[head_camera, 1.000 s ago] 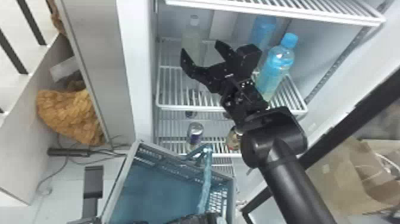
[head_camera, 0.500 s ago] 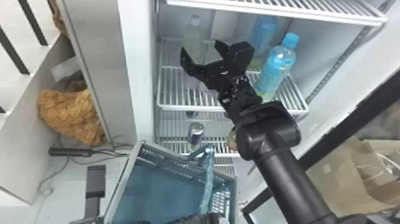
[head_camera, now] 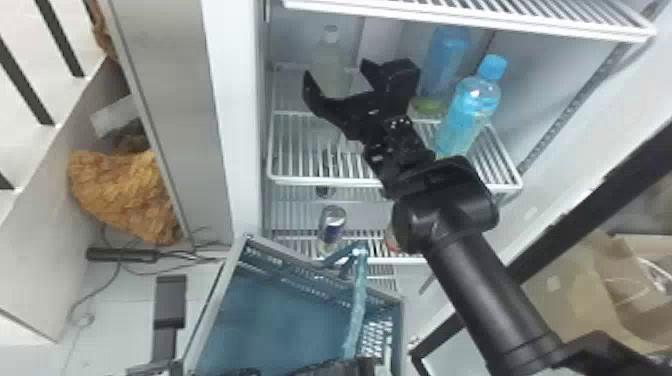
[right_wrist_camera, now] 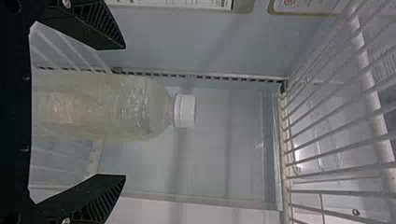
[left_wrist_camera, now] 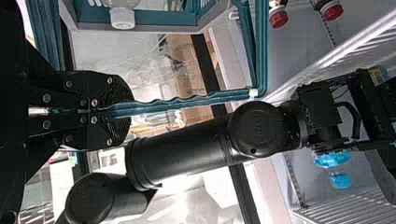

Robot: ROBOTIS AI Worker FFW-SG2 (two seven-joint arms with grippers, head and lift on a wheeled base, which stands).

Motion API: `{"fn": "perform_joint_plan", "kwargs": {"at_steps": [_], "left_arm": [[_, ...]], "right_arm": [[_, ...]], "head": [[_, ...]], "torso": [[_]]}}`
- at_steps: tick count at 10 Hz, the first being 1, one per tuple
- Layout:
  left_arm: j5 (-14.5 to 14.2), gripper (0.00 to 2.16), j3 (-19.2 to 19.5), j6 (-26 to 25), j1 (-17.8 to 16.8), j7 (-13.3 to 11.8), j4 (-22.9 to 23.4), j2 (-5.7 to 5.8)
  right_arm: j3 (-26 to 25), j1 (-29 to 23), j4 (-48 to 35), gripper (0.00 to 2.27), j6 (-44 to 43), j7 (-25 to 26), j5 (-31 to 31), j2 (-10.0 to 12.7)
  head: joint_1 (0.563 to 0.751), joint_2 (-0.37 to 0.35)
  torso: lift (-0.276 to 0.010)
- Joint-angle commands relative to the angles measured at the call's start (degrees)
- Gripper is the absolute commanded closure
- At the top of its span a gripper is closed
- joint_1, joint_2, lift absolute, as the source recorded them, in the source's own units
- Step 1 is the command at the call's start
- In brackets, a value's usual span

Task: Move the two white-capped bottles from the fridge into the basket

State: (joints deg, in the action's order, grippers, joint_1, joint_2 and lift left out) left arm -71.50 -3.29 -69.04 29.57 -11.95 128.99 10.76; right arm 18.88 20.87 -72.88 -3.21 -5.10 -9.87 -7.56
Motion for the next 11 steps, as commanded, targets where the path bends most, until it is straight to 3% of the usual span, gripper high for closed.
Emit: {"fn": "perform_joint_plan", "kwargs": {"at_steps": [1,5,9,11], "left_arm": [[-0.03,1.19,-0.14,0.00,-0.18,0.00,-0.25,0.05],[-0.03,1.19,-0.60,0.00,-0.89,0.00,-0.68,0.14],[-0.03,1.19,-0.82,0.00,-1.31,0.00,-1.10,0.23],[-0.37,1.19,-0.71,0.00,-1.17,0.00,-1.10,0.32]], "right_arm": [[1.00,1.49,1.09,0.05,-0.03,0.44,-0.64,0.00],[2.49,4.44,5.17,0.14,-0.03,0.97,-2.81,0.26],[4.54,6.55,7.56,0.87,-0.03,1.59,-4.53,0.00],[5.46,6.27,6.86,0.89,-0.59,1.59,-6.58,-0.18]], "head": [[0.695,-0.170],[0.695,-0.157],[0.695,-0.155],[0.695,-0.152]], "torso": [[0.000],[0.000],[0.000],[0.000]]}}
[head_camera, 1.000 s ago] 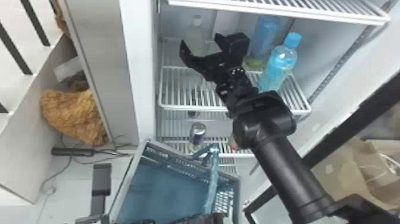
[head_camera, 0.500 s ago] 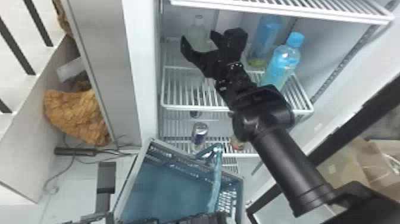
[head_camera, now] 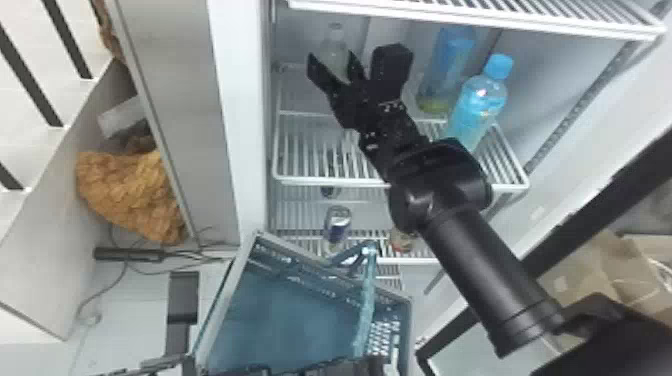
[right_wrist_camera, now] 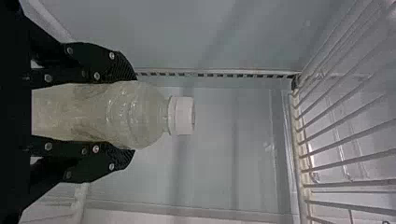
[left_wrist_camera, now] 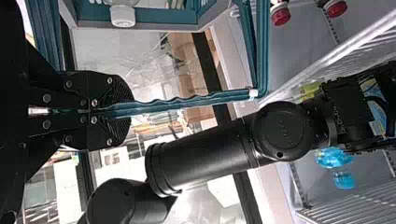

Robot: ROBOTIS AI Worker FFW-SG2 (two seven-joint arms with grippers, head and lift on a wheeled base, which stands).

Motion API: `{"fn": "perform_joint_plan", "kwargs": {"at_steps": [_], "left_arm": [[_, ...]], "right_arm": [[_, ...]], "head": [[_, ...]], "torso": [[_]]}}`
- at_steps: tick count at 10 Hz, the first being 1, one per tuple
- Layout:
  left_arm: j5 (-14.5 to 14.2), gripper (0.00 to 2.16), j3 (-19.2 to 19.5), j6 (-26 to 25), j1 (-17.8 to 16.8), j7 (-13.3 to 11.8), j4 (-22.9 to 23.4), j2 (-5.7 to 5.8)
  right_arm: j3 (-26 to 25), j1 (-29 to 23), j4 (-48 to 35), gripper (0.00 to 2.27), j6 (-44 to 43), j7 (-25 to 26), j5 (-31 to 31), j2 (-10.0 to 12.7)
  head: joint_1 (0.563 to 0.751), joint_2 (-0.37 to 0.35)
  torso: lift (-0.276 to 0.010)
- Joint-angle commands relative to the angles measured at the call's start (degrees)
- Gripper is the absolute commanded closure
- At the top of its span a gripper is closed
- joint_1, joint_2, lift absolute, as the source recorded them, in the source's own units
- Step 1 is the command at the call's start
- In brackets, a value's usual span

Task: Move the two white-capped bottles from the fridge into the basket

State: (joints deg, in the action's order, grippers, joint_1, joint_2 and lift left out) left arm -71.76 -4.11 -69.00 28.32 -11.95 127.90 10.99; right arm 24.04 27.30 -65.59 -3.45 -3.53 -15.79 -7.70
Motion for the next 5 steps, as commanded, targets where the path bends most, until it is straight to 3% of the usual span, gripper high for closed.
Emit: {"fn": "perform_joint_plan", "kwargs": {"at_steps": [1,5], "left_arm": [[-0.11,1.19,0.11,-0.05,0.22,0.00,0.00,0.08],[-0.45,1.19,0.34,0.23,0.78,-0.18,0.00,0.08]], "right_arm": [[0.29,-0.86,-0.99,0.89,-1.19,0.11,-0.44,-0.03],[-0.74,-5.36,-6.90,0.89,-5.69,-0.07,-0.66,-0.56]], "head": [[0.695,-0.147],[0.695,-0.143]], "torso": [[0.000],[0.000]]}}
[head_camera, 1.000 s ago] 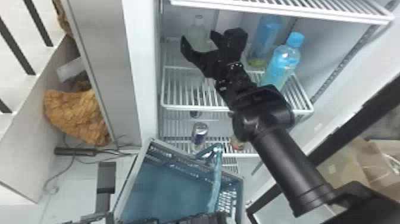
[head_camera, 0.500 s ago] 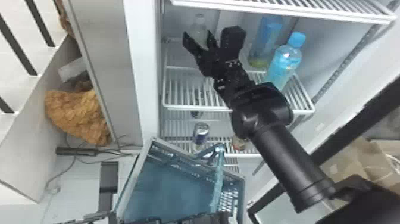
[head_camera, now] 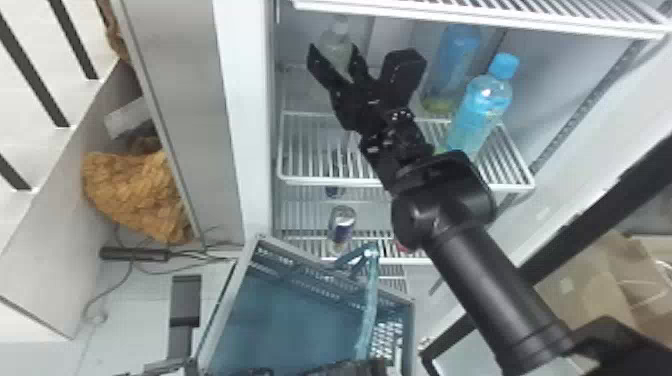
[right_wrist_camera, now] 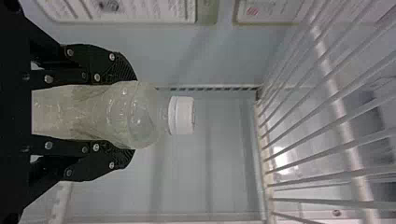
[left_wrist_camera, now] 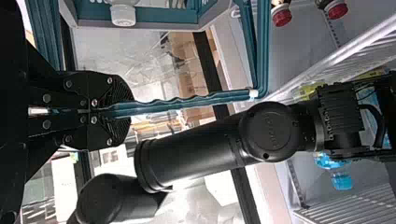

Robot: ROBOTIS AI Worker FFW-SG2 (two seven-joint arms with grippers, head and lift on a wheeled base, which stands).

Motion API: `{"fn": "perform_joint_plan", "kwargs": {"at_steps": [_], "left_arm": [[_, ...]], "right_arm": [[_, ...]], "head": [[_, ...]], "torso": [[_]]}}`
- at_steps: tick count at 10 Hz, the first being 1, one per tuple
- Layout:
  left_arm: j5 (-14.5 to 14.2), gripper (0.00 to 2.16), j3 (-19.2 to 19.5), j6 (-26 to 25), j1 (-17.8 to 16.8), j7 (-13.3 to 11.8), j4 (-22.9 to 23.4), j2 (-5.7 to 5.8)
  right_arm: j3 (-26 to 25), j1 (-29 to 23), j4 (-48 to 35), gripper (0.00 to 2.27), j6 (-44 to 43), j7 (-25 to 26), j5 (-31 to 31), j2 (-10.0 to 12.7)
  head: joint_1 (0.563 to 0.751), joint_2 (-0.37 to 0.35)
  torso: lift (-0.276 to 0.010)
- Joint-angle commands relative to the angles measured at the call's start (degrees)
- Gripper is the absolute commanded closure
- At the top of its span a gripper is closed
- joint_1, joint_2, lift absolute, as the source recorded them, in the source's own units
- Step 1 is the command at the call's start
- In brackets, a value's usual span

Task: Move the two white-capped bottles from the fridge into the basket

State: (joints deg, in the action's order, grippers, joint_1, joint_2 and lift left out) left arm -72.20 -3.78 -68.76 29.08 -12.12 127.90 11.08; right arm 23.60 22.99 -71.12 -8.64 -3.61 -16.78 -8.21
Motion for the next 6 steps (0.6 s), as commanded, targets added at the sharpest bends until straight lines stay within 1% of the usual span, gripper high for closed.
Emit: {"fn": "perform_joint_plan", "kwargs": {"at_steps": [1,3,6], "left_arm": [[0.11,1.19,0.24,0.00,0.44,-0.01,0.00,-0.18],[0.22,1.19,0.58,0.00,1.01,-0.01,0.28,-0.35],[0.34,1.19,0.70,0.00,1.29,-0.10,0.42,-0.44]], "right_arm": [[-2.46,-3.86,-4.75,0.89,-1.07,-0.52,0.44,-0.14],[-5.55,-8.36,-11.08,0.89,-0.36,-1.14,1.81,-0.32],[-9.43,-17.08,-23.73,0.89,4.42,-1.66,3.64,-1.29]], "head": [[0.695,-0.142],[0.695,-0.156],[0.695,-0.188]], "torso": [[0.000],[0.000],[0.000]]}}
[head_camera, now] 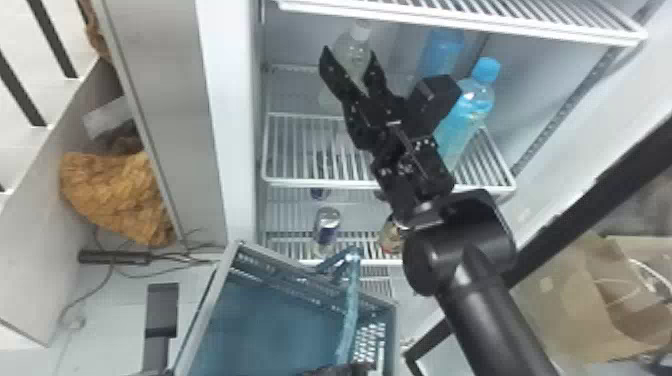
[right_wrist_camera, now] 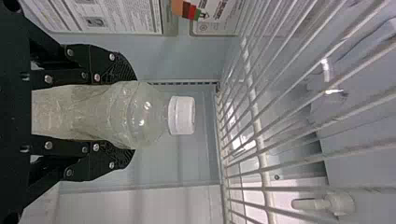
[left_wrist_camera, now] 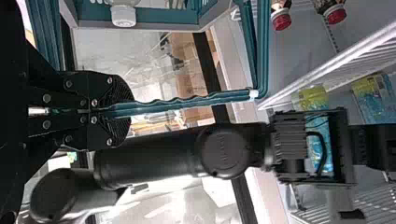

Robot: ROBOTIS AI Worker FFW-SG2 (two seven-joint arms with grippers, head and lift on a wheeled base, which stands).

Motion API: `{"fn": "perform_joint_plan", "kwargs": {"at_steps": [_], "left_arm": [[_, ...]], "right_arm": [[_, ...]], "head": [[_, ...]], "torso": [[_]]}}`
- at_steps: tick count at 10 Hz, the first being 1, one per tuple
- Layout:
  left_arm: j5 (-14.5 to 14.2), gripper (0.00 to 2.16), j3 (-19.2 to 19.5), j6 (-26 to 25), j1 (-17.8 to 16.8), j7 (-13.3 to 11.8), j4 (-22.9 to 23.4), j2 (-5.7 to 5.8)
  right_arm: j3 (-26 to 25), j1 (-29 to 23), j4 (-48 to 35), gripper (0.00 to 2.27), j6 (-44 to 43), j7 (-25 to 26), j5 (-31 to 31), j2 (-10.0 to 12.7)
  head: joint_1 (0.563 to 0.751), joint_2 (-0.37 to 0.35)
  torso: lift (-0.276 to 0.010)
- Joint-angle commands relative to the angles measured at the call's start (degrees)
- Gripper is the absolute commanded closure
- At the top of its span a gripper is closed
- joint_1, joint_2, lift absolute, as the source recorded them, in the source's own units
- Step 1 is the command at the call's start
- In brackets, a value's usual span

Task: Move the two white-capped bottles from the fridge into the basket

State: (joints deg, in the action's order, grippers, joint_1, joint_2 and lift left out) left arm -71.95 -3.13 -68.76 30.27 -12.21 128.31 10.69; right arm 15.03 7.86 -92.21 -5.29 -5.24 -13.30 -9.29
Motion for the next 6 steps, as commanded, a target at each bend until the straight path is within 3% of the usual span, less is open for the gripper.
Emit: {"fn": "perform_joint_plan", "kwargs": {"at_steps": [1,6], "left_arm": [[0.08,1.19,0.16,0.00,0.24,0.00,0.15,-0.06],[0.08,1.19,0.50,0.00,0.38,0.00,0.15,-0.06]], "right_arm": [[-2.46,-4.48,-5.59,0.89,1.91,-0.47,-0.07,-0.46],[-9.66,-19.81,-26.27,0.89,9.08,-1.44,0.39,-1.25]], "head": [[0.695,-0.199],[0.695,-0.280]], "torso": [[0.000],[0.000]]}}
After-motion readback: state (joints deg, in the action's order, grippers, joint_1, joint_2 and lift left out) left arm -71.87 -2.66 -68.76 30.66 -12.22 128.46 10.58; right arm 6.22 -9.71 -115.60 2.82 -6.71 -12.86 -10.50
